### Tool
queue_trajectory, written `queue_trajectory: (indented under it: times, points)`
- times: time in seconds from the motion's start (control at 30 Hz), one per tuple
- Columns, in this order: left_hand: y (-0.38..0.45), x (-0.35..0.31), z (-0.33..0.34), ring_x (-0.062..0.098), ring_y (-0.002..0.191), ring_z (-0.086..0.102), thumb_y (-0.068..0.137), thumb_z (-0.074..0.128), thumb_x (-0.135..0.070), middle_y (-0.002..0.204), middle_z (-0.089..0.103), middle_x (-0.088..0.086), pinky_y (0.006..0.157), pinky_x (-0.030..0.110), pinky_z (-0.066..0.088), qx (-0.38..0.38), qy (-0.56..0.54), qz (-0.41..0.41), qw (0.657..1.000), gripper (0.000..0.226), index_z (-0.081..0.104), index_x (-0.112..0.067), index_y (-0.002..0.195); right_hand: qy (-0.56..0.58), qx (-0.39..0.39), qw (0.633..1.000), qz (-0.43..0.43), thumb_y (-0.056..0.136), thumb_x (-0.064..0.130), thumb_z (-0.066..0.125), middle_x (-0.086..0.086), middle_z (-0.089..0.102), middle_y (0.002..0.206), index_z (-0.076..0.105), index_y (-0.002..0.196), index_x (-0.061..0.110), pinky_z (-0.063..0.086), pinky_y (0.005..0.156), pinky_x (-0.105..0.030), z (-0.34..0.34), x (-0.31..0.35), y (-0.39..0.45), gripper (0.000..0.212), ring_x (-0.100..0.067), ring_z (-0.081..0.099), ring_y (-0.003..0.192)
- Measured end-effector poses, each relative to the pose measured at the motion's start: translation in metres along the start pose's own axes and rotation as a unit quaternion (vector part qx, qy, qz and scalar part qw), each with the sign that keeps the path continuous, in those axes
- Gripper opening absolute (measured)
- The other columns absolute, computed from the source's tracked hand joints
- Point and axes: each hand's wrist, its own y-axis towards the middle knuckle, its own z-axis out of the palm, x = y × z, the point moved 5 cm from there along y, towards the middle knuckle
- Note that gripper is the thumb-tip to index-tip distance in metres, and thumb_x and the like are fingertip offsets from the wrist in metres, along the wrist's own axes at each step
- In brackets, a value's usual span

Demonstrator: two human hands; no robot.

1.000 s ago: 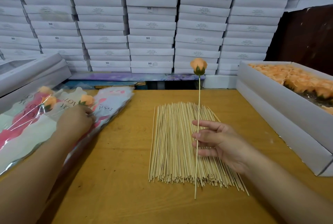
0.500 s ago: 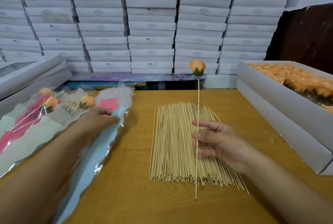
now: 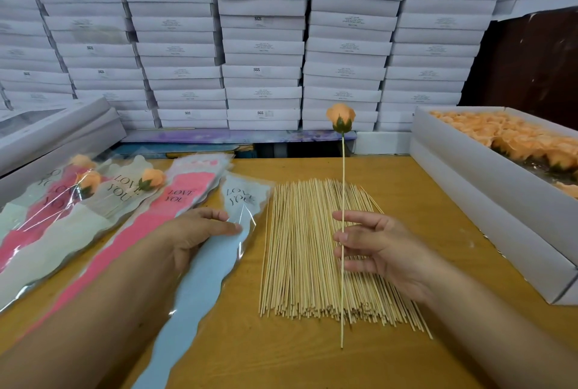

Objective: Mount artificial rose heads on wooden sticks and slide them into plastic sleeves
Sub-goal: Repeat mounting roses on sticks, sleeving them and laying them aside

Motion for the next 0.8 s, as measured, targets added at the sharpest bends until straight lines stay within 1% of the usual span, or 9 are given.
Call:
queue_trajectory:
  times: [0.1,0.17,0.3,0.37,0.43,0.5,0.6,0.7,0.8]
  points:
    - [-0.001,0.001,0.001,0.037,0.079,0.067,0.052,0.090,-0.010,0.101,0.072,0.024,0.068,0.042,0.058,0.011,0.006,-0.011,1.000,0.058,0.067,-0.007,0.106,-0.002,0.001,1.000,0.000,0.068,0.005,0.079,-0.013,0.075,0.096,0.071,0.117,0.013,0.061,0.059,-0.031,0.000,0.000,0.000,0.050,-0.024,0.074,0.082]
    - [-0.002,0.001,0.003,0.034,0.083,0.068,0.051,0.090,-0.014,0.105,0.071,0.024,0.066,0.039,0.058,0.010,0.020,-0.009,1.000,0.062,0.067,-0.006,0.108,-0.001,0.000,1.000,0.001,0.067,0.005,0.080,-0.013,0.075,0.096,0.072,0.117,0.013,0.061,0.059,-0.031,0.000,-0.001,0.000,0.050,-0.024,0.074,0.082]
    - [-0.002,0.002,0.003,0.034,0.108,0.060,0.056,0.090,-0.035,0.120,0.065,0.022,0.092,0.045,0.054,-0.018,0.047,0.009,0.999,0.068,0.067,-0.005,0.113,0.000,0.003,1.000,0.002,0.066,0.006,0.080,-0.013,0.075,0.096,0.072,0.116,0.013,0.060,0.058,-0.030,0.000,-0.001,0.000,0.051,-0.024,0.074,0.082]
    - [0.000,0.002,0.000,0.033,0.102,0.063,0.064,0.088,-0.039,0.118,0.066,0.022,0.082,0.043,0.056,-0.030,0.057,0.017,0.998,0.061,0.066,-0.006,0.111,0.002,0.003,1.000,0.002,0.066,0.005,0.080,-0.013,0.075,0.097,0.072,0.116,0.013,0.060,0.058,-0.031,0.000,-0.001,0.000,0.051,-0.024,0.074,0.082]
    - [0.003,0.001,0.000,0.028,0.083,0.069,0.064,0.088,-0.026,0.108,0.072,0.023,0.063,0.035,0.055,-0.028,0.061,0.033,0.997,0.046,0.068,-0.007,0.100,0.004,0.002,1.000,0.002,0.067,0.005,0.080,-0.013,0.075,0.097,0.072,0.117,0.012,0.061,0.059,-0.031,0.000,-0.001,0.000,0.051,-0.025,0.074,0.082]
    - [0.005,0.002,0.000,0.024,0.067,0.073,0.071,0.087,-0.010,0.103,0.074,0.021,0.053,0.030,0.055,-0.032,0.069,0.032,0.997,0.039,0.066,-0.009,0.104,0.003,0.000,1.000,0.000,0.068,0.004,0.080,-0.013,0.075,0.095,0.071,0.117,0.012,0.061,0.058,-0.031,0.000,-0.001,0.000,0.051,-0.024,0.074,0.082]
    - [0.008,0.004,0.002,0.028,0.077,0.076,0.078,0.085,-0.010,0.103,0.074,0.016,0.059,0.035,0.061,-0.029,0.075,0.016,0.997,0.055,0.052,-0.016,0.121,0.002,-0.002,1.000,0.001,0.070,0.004,0.080,-0.012,0.075,0.095,0.071,0.117,0.013,0.060,0.058,-0.030,0.000,-0.001,0.001,0.049,-0.024,0.074,0.082]
    - [0.008,0.003,0.007,0.033,0.087,0.073,0.083,0.081,-0.033,0.097,0.076,0.019,0.074,0.038,0.059,-0.033,0.098,0.009,0.995,0.052,0.055,-0.010,0.122,0.003,0.000,1.000,0.004,0.070,0.004,0.080,-0.012,0.075,0.095,0.073,0.114,0.015,0.060,0.058,-0.030,0.000,-0.002,0.000,0.046,-0.024,0.074,0.082]
    - [0.006,-0.001,0.014,0.027,0.074,0.069,0.085,0.075,-0.046,0.087,0.076,0.017,0.061,0.031,0.053,-0.030,0.094,-0.002,0.995,0.051,0.065,-0.006,0.114,0.004,0.001,1.000,0.007,0.070,0.004,0.080,-0.012,0.075,0.095,0.074,0.113,0.015,0.060,0.058,-0.030,0.001,-0.002,0.000,0.045,-0.024,0.074,0.083]
